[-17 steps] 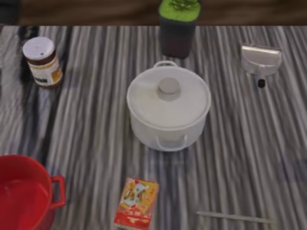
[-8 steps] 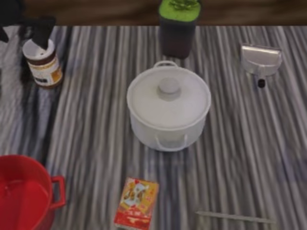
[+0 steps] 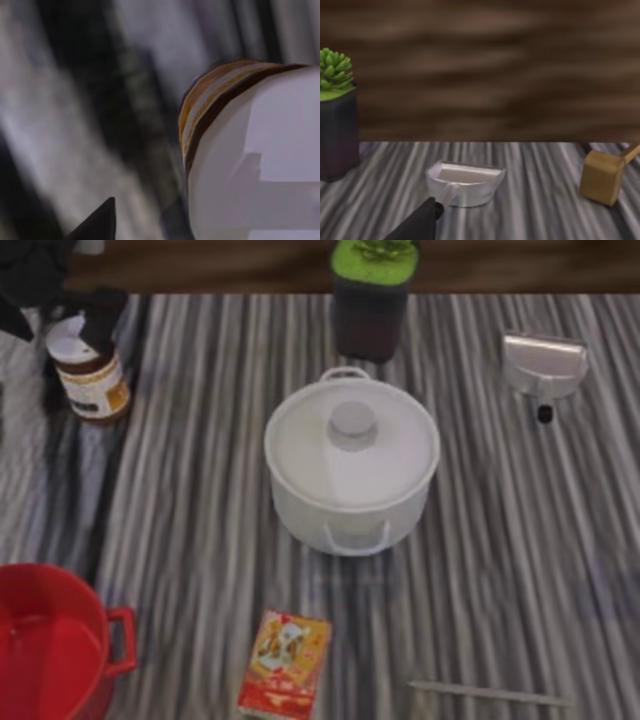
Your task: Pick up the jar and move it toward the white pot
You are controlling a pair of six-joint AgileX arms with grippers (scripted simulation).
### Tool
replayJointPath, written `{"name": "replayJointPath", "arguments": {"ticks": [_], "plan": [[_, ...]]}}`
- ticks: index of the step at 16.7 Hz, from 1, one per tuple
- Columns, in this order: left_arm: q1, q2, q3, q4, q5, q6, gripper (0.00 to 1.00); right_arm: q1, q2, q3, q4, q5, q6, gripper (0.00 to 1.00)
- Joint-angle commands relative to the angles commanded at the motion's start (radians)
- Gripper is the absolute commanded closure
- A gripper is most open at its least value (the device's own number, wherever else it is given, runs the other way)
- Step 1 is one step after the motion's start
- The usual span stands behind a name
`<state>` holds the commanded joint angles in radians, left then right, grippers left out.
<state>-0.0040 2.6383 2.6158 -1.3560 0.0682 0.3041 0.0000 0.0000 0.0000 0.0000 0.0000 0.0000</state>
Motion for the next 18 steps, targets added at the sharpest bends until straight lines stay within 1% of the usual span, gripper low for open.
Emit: {"name": "replayJointPath", "arguments": {"ticks": [5, 11, 15, 18], "plan": [[0.001, 0.000, -0.006, 0.005, 0.000, 0.000, 0.00, 0.000, 0.000, 0.000, 0.000, 0.000, 0.000, 0.00], [-0.005, 0.028, -0.124, 0.155, 0.000, -0.005, 0.00, 0.000, 0.000, 0.000, 0.000, 0.000, 0.000, 0.00], [-0.005, 0.032, -0.134, 0.166, 0.000, -0.005, 0.00, 0.000, 0.000, 0.000, 0.000, 0.000, 0.000, 0.00], [-0.005, 0.032, -0.134, 0.166, 0.000, -0.005, 0.23, 0.000, 0.000, 0.000, 0.000, 0.000, 0.000, 0.00]]}}
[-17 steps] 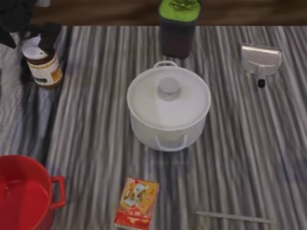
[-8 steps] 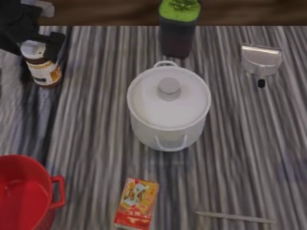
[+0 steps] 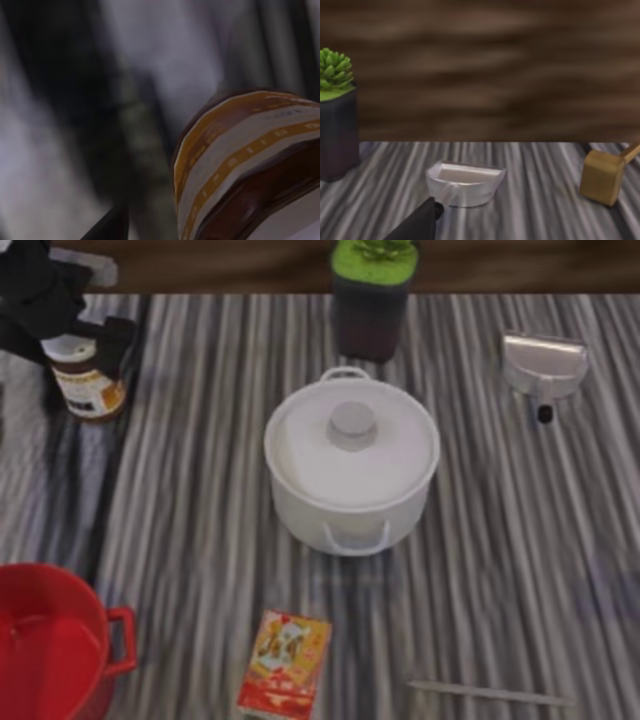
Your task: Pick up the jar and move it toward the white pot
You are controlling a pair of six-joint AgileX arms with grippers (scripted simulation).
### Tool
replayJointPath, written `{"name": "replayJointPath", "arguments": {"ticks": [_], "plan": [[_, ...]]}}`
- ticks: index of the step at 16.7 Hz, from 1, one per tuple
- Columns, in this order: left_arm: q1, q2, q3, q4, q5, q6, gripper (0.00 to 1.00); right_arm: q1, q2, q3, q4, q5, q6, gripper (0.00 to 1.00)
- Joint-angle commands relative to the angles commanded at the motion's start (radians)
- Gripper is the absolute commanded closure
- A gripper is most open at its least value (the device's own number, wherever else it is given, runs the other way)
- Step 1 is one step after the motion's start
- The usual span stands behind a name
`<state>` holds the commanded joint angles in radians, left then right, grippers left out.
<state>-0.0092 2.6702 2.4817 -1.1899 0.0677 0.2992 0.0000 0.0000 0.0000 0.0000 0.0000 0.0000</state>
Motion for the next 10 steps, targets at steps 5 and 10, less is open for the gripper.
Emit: {"name": "replayJointPath", "arguments": {"ticks": [5, 10], "plan": [[0.000, 0.000, 0.000, 0.000, 0.000, 0.000, 0.60, 0.000, 0.000, 0.000, 0.000, 0.000, 0.000, 0.00], [0.000, 0.000, 0.000, 0.000, 0.000, 0.000, 0.98, 0.000, 0.000, 0.000, 0.000, 0.000, 0.000, 0.00]]}}
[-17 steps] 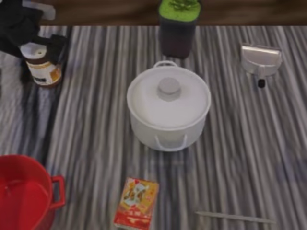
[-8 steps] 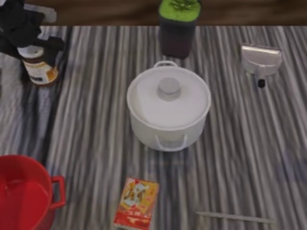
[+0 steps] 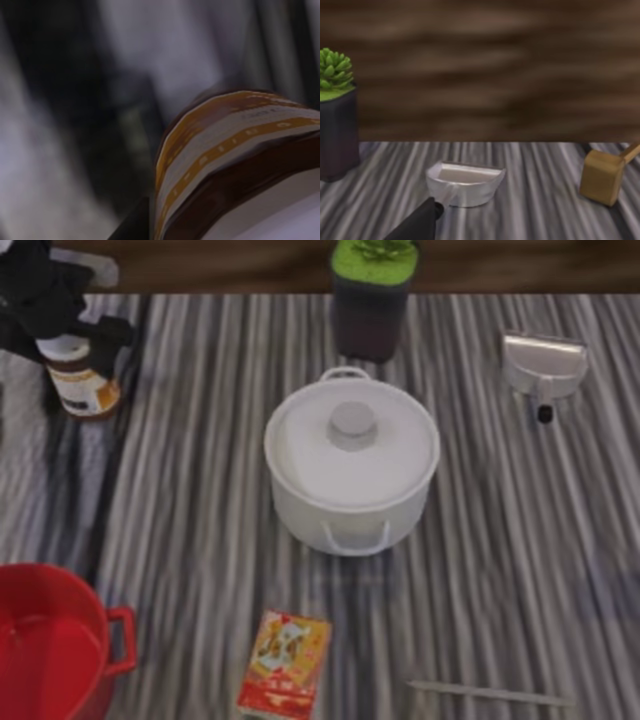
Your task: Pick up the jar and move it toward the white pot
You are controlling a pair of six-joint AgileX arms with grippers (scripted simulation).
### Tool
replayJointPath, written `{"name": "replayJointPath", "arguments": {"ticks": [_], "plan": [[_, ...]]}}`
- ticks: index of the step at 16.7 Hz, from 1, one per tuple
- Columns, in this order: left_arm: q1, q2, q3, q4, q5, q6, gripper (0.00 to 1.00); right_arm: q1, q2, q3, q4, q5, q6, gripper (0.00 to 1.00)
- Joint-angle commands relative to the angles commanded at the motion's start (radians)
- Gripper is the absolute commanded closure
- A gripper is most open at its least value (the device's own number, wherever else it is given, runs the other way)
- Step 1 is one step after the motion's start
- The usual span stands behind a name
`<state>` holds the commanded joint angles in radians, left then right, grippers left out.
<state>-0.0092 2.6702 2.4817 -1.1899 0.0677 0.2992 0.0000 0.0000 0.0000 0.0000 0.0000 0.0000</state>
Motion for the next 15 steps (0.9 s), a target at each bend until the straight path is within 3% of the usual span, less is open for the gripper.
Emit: {"name": "replayJointPath", "arguments": {"ticks": [10, 15], "plan": [[0.003, -0.004, -0.002, 0.000, 0.000, 0.002, 1.00, 0.000, 0.000, 0.000, 0.000, 0.000, 0.000, 0.00], [0.012, -0.166, -0.171, 0.010, -0.002, 0.002, 1.00, 0.000, 0.000, 0.000, 0.000, 0.000, 0.000, 0.00]]}}
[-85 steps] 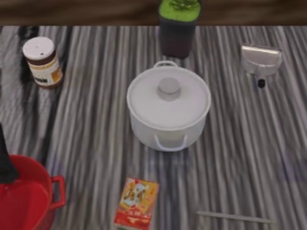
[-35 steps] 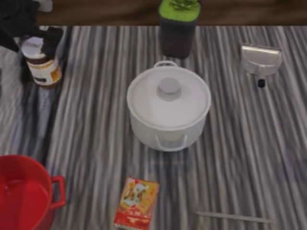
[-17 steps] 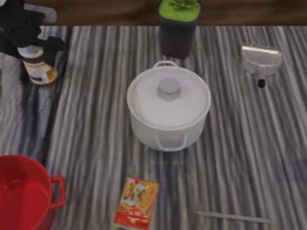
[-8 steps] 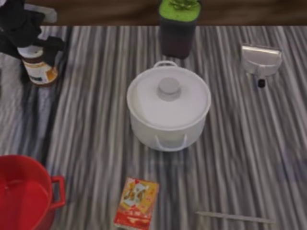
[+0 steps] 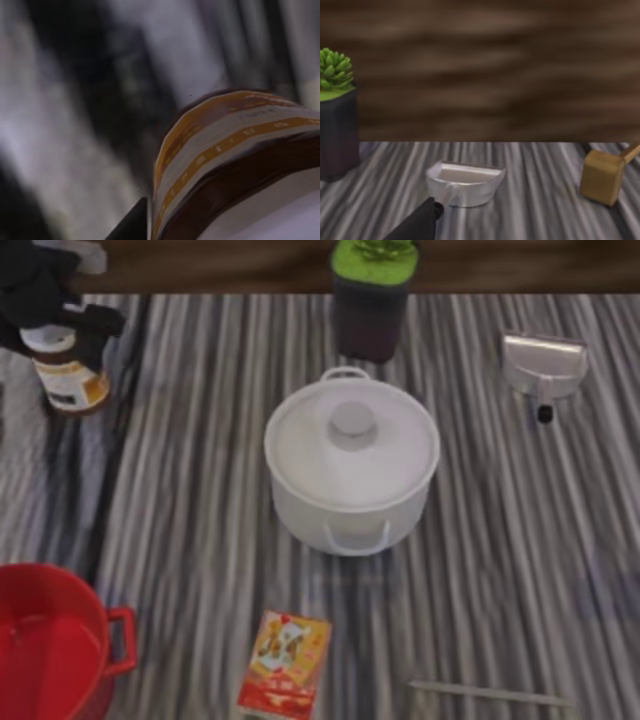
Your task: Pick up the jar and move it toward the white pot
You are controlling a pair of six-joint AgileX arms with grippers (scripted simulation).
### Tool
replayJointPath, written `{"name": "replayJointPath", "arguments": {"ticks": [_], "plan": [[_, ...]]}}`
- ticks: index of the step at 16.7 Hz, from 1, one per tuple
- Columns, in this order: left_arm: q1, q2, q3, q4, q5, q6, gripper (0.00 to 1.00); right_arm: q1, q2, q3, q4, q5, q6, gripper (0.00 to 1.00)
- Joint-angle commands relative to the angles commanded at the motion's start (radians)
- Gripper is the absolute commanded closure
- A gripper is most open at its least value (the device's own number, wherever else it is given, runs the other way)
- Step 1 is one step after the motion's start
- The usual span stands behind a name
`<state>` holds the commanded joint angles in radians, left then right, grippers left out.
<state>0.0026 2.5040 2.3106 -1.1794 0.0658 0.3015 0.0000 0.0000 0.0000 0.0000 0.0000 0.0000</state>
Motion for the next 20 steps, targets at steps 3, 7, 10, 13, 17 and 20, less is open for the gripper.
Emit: {"name": "replayJointPath", "arguments": {"ticks": [3, 7, 10, 13, 17, 20], "plan": [[0.009, -0.192, -0.207, 0.007, -0.002, 0.000, 1.00, 0.000, 0.000, 0.000, 0.000, 0.000, 0.000, 0.00], [0.018, -0.370, -0.389, 0.014, -0.004, 0.002, 1.00, 0.000, 0.000, 0.000, 0.000, 0.000, 0.000, 0.00], [0.020, -0.397, -0.418, 0.016, -0.004, 0.003, 1.00, 0.000, 0.000, 0.000, 0.000, 0.000, 0.000, 0.00], [0.014, -0.394, -0.414, 0.015, -0.005, 0.004, 1.00, 0.000, 0.000, 0.000, 0.000, 0.000, 0.000, 0.00], [-0.030, -0.407, -0.459, 0.049, -0.021, -0.065, 1.00, 0.000, 0.000, 0.000, 0.000, 0.000, 0.000, 0.00], [-0.111, -0.432, -0.549, 0.112, -0.054, -0.222, 1.00, 0.000, 0.000, 0.000, 0.000, 0.000, 0.000, 0.00]]}}
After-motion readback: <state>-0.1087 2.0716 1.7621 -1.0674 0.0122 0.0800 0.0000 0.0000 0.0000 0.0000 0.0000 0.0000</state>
